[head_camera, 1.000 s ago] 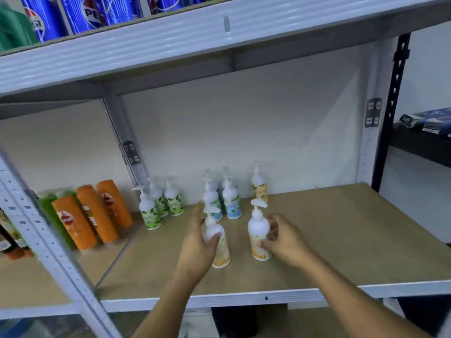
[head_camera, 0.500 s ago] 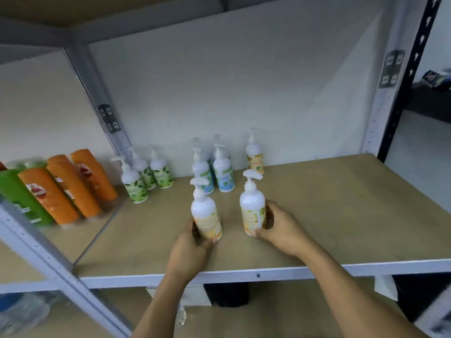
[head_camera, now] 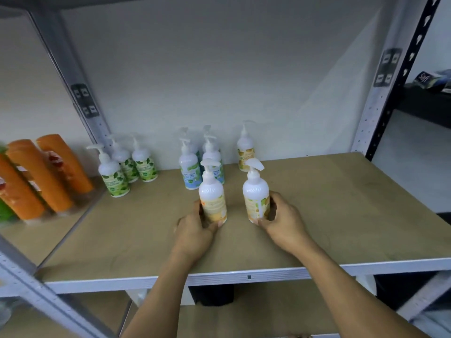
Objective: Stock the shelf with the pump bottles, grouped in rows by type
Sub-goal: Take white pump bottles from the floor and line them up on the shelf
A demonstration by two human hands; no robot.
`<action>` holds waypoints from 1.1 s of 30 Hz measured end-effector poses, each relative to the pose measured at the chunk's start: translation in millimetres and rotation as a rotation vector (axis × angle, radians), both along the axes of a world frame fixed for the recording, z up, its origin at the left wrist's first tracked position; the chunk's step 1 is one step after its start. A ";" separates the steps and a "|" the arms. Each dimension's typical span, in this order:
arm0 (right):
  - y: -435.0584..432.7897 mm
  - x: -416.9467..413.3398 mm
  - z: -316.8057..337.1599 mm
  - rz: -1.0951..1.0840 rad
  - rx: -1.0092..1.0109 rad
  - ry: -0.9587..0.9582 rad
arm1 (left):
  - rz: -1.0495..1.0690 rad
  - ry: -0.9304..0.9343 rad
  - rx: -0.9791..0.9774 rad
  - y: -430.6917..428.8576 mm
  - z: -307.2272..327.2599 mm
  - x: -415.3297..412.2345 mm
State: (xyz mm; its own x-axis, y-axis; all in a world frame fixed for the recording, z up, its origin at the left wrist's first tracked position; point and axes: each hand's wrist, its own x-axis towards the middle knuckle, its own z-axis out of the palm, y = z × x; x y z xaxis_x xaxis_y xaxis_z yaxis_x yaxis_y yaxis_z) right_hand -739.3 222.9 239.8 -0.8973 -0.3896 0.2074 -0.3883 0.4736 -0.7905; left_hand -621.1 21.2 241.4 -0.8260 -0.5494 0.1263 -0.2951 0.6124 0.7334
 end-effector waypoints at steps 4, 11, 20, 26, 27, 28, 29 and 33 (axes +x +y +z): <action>3.7 -27.9 0.6 -0.137 0.004 0.021 | -0.070 -0.002 0.003 -10.3 1.0 -5.5; -8.6 -84.9 3.9 -0.229 0.054 0.018 | -0.133 -0.116 -0.203 -32.7 1.2 -8.9; -43.3 -151.3 8.3 -0.220 0.065 0.048 | -0.157 -0.224 -0.354 -45.4 -9.4 -8.8; -61.0 -181.4 8.5 -0.216 0.076 0.059 | -0.167 -0.271 -0.378 -42.7 -7.2 -11.9; -62.9 -184.2 7.9 -0.215 0.068 0.059 | -0.170 -0.280 -0.378 -41.9 -6.1 -12.2; -64.5 -186.2 6.6 -0.214 0.064 0.065 | -0.170 -0.289 -0.375 -41.4 -5.5 -12.5; -65.8 -187.8 4.4 -0.215 0.063 0.076 | -0.169 -0.297 -0.372 -40.7 -4.8 -12.3; -65.1 -191.0 0.2 -0.175 0.048 0.097 | -0.166 -0.318 -0.392 -40.2 -7.1 -13.4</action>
State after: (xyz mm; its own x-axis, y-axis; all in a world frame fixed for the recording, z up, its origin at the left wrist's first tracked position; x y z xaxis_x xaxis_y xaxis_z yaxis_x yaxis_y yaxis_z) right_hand -930.3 157.7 240.0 -0.9290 -0.2415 0.2806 -0.3699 0.5769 -0.7283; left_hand -634.4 -19.0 234.3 -0.9286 -0.3702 0.0248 -0.3419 0.8798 0.3302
